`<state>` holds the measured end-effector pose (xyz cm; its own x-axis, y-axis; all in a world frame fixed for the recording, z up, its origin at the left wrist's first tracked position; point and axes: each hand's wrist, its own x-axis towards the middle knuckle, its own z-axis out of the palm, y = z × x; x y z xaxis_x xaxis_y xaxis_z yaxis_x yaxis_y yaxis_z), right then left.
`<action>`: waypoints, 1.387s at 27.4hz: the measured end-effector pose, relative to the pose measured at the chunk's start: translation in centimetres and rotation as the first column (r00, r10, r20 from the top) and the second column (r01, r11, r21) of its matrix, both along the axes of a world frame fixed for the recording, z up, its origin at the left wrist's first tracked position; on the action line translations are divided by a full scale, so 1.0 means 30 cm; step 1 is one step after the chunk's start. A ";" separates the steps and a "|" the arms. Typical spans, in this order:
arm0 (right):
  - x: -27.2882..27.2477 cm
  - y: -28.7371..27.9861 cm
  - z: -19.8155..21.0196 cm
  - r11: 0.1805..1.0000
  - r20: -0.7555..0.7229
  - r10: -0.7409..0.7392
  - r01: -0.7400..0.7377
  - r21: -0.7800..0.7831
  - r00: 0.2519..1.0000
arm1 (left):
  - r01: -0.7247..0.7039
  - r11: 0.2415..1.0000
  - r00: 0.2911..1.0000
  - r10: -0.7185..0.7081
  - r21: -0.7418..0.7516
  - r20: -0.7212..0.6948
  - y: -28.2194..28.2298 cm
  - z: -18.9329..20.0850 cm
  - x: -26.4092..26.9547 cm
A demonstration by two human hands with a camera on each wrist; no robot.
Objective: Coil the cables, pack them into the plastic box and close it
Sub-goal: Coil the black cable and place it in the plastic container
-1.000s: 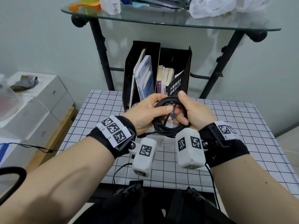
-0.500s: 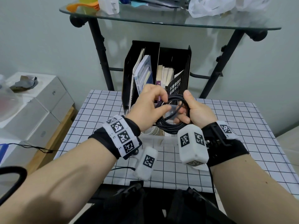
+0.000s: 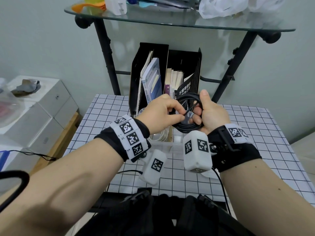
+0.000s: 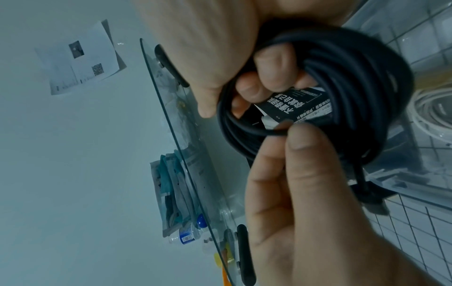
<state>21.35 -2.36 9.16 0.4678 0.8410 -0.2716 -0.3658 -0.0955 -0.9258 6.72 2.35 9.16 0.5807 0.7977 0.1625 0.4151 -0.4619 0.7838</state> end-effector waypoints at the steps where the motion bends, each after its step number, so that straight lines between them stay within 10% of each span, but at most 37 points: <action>1: 0.001 -0.001 -0.001 1.000 0.009 0.000 0.000 0.005 1.000 | 0.008 1.000 1.000 -0.007 -0.026 0.017 0.000 0.000 -0.004; 13: 0.012 -0.022 -0.010 0.997 0.166 0.074 -0.071 -0.024 0.983 | 0.123 0.891 0.964 -0.003 -0.438 0.266 0.003 -0.009 -0.042; 31: 0.000 -0.049 0.006 0.960 -0.204 0.281 -0.279 0.038 0.938 | -0.019 0.820 0.845 0.319 -0.572 0.429 0.060 -0.090 -0.081; 38: 0.000 -0.049 -0.011 0.963 -0.315 0.270 -0.260 0.074 0.910 | -0.090 0.859 0.913 0.274 -0.504 0.303 0.050 -0.083 -0.053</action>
<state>21.35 -3.82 8.84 0.1188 0.9320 -0.3423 -0.6072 -0.2046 -0.7677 5.13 3.85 6.68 0.3935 0.9144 -0.0950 0.1086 0.0564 0.9925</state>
